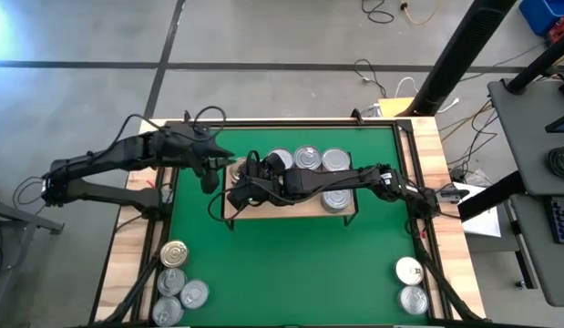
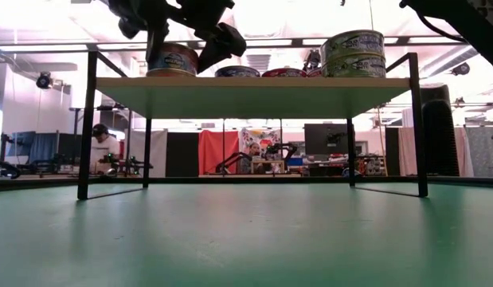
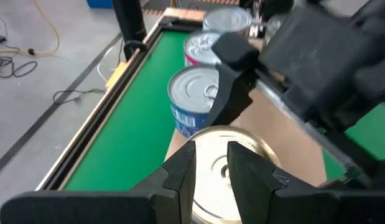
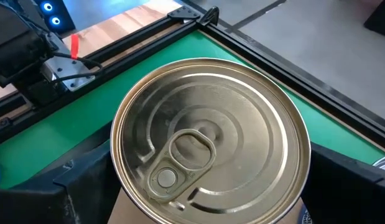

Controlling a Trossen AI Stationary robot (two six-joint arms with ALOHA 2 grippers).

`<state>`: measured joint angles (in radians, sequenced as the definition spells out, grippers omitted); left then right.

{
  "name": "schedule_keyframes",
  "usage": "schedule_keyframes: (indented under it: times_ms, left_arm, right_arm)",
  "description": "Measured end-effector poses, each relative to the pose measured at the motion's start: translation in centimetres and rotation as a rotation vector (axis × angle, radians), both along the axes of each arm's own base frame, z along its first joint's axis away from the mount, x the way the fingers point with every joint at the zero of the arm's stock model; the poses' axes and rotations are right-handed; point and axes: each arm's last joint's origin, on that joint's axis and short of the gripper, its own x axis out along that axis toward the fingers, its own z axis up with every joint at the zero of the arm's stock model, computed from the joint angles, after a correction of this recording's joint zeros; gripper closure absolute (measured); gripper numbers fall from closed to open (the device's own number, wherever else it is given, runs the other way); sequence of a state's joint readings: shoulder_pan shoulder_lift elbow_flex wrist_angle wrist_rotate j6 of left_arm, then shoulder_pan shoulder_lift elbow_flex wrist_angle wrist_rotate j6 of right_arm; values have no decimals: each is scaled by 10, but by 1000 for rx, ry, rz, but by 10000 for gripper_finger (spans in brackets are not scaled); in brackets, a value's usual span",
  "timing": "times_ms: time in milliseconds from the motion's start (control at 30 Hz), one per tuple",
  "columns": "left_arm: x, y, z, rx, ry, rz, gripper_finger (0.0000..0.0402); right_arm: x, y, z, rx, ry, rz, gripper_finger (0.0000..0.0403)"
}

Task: Stack canned seafood by type on shelf
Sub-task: Stack the top left blue and pink tuna can on top of the blue and pink tuna can on the shelf

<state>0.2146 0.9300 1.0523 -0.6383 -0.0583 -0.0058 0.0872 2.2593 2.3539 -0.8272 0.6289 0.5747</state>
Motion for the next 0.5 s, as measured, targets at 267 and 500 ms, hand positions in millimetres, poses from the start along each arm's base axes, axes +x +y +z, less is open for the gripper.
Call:
schedule_keyframes:
  times_ms: [267, 500]
  left_arm:
    - [13, 2, -11, 33, 84, -52, 325]
    - [25, 4, -23, 60, 160, -120, 327]
  right_arm:
    - [0, 0, -1, 0, 2, 0, 4]
    - [-1, 0, -2, -2, 22, 2, 3]
